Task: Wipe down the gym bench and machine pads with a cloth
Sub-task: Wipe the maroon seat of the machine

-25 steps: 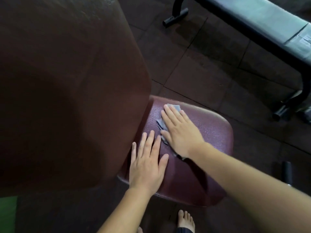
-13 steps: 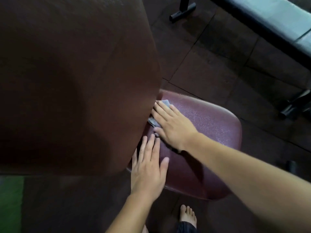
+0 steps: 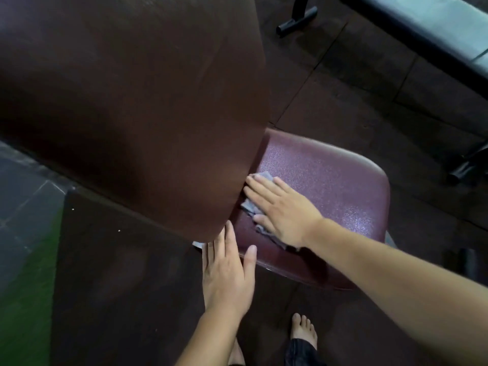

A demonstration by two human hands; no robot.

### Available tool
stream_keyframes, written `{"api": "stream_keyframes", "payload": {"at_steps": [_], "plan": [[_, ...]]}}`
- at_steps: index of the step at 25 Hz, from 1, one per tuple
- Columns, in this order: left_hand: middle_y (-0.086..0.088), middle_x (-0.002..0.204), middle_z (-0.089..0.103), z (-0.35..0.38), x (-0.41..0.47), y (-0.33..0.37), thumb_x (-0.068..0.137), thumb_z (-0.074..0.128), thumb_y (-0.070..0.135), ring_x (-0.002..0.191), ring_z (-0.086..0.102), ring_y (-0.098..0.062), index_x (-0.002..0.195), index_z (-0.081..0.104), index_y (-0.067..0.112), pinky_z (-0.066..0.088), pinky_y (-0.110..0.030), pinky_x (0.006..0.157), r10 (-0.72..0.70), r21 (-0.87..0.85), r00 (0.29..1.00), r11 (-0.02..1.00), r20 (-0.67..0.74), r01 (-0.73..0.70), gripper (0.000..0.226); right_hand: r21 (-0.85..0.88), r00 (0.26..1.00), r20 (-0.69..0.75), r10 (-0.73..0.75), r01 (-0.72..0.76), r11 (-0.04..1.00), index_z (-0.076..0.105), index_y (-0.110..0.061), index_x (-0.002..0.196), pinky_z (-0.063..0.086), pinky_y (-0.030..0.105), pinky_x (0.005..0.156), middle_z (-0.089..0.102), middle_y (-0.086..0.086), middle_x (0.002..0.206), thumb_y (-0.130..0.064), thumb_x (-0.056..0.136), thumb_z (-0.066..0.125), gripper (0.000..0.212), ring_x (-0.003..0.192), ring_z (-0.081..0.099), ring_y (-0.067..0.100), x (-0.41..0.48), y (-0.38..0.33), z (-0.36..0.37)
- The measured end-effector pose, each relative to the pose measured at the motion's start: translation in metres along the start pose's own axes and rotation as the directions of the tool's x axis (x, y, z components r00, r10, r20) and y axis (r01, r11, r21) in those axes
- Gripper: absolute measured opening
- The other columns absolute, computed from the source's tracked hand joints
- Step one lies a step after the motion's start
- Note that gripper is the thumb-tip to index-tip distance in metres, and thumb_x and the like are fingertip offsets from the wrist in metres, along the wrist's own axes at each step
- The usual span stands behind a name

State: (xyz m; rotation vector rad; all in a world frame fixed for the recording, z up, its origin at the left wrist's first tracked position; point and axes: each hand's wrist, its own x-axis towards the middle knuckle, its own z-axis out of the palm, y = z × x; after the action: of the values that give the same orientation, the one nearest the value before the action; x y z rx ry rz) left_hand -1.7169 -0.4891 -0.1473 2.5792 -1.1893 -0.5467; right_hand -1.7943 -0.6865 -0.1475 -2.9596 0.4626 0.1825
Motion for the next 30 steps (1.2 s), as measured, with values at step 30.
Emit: {"api": "stream_keyframes", "payload": {"at_steps": [30], "plan": [[0.006, 0.173, 0.009, 0.023, 0.052, 0.051, 0.101, 0.017, 0.061, 0.160, -0.001, -0.014, 0.164, 0.025, 0.017, 0.003, -0.043, 0.129, 0.233, -0.005, 0.971, 0.972, -0.045, -0.233, 0.077, 0.185, 0.658, -0.120, 0.743, -0.721, 0.668, 0.029, -0.001, 0.159, 0.012, 0.050, 0.128, 0.016, 0.020, 0.169, -0.048, 0.100, 0.025, 0.076, 0.159, 0.008, 0.032, -0.093, 0.032, 0.027]]}}
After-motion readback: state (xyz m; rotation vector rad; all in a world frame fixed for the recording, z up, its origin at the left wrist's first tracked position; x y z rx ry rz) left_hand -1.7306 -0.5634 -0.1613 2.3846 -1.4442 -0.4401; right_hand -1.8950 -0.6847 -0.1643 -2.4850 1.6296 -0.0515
